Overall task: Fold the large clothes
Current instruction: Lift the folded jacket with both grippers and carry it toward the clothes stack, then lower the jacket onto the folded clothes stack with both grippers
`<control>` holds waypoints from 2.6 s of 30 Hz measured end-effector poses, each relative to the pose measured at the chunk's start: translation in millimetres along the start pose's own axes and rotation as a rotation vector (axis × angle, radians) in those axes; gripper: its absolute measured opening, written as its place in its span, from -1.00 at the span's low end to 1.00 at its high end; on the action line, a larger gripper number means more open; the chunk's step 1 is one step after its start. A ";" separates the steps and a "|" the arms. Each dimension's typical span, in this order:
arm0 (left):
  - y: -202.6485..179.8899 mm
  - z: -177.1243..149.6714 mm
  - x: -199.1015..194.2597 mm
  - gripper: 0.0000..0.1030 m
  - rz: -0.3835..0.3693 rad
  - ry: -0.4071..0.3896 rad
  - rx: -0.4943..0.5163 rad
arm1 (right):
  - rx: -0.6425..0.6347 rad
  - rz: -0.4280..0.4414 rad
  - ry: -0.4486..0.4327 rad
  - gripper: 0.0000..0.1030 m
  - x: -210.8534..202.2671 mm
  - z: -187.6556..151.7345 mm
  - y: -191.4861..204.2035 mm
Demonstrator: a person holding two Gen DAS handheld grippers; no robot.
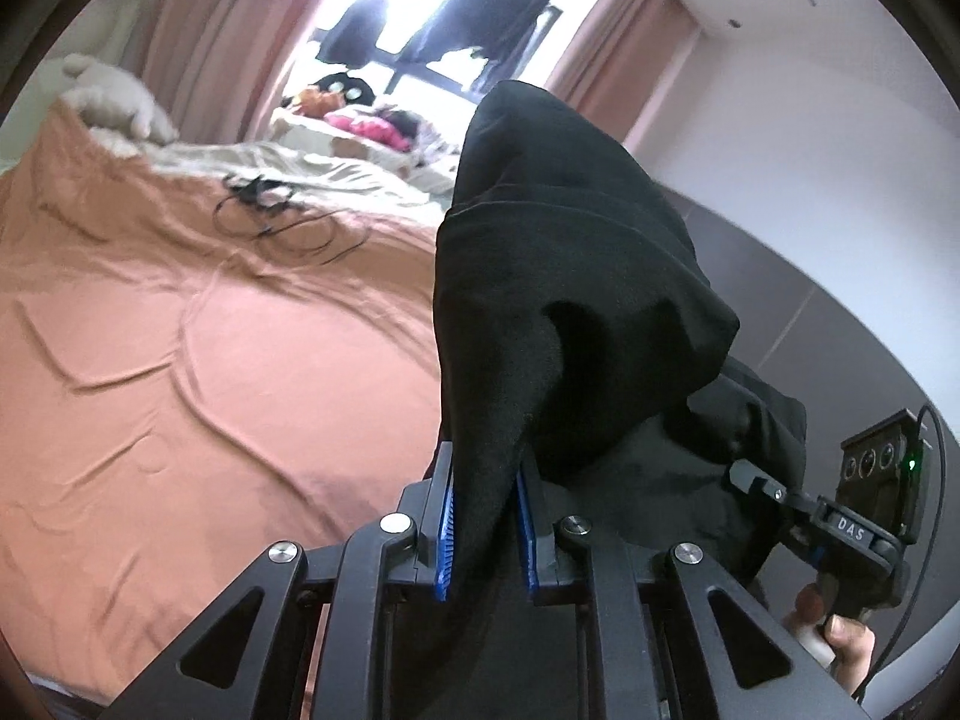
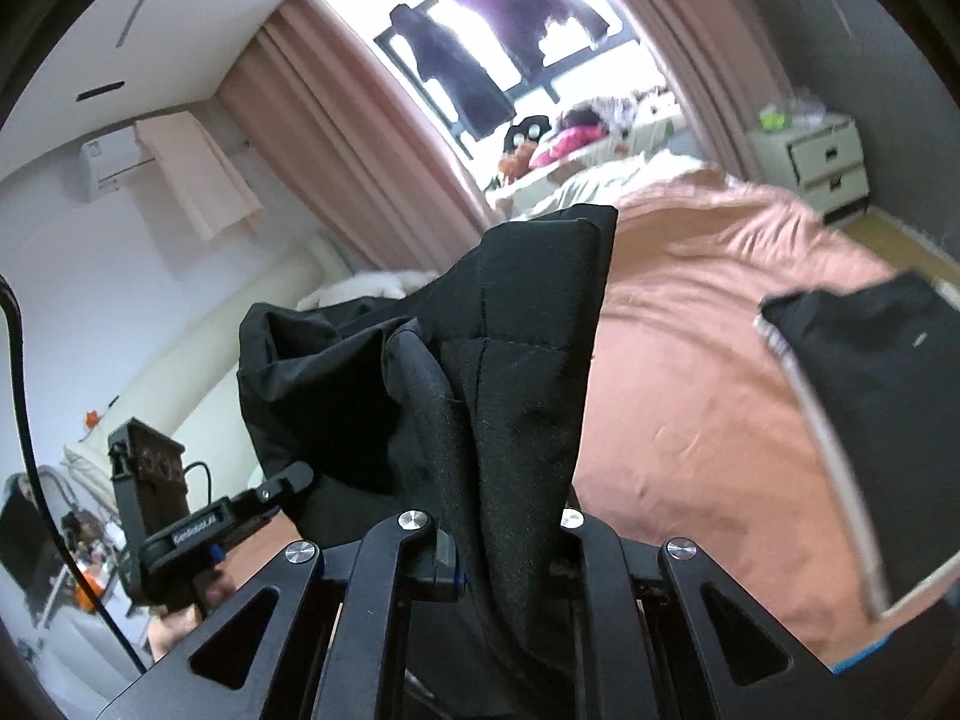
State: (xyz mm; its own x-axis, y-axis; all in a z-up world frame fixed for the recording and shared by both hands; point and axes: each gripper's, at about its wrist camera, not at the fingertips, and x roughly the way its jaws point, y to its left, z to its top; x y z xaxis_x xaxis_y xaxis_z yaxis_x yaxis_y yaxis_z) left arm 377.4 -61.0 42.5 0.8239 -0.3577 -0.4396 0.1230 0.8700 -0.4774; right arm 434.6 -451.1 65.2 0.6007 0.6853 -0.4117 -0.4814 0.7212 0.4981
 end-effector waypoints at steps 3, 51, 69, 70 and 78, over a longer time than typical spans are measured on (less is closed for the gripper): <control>-33.5 8.3 -5.2 -0.66 -0.040 -0.020 0.008 | -0.032 -0.018 -0.031 -0.77 -32.7 25.2 1.0; -176.1 4.9 302.4 -0.66 -0.255 0.323 0.010 | 0.047 -0.472 0.026 -0.78 -45.3 163.5 -262.7; -118.5 -6.5 397.6 -0.25 -0.219 0.409 -0.018 | 0.120 -0.757 0.356 -0.67 84.6 148.9 -398.8; -114.6 -5.2 395.9 -0.18 -0.217 0.402 -0.022 | 0.158 -0.784 0.364 -0.42 84.3 147.8 -408.3; -91.8 -11.8 376.0 -0.13 -0.179 0.396 -0.034 | 0.220 -0.847 0.223 0.20 -0.1 158.5 -387.9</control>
State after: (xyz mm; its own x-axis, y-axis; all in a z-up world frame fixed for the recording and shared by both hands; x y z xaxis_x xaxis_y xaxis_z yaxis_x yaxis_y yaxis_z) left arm 669.3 -279.4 -87.9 0.5146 -0.6099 -0.6027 0.2210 0.7734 -0.5941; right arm 722.4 -746.9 -7.1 0.5495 -0.0464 -0.8342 0.2126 0.9734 0.0859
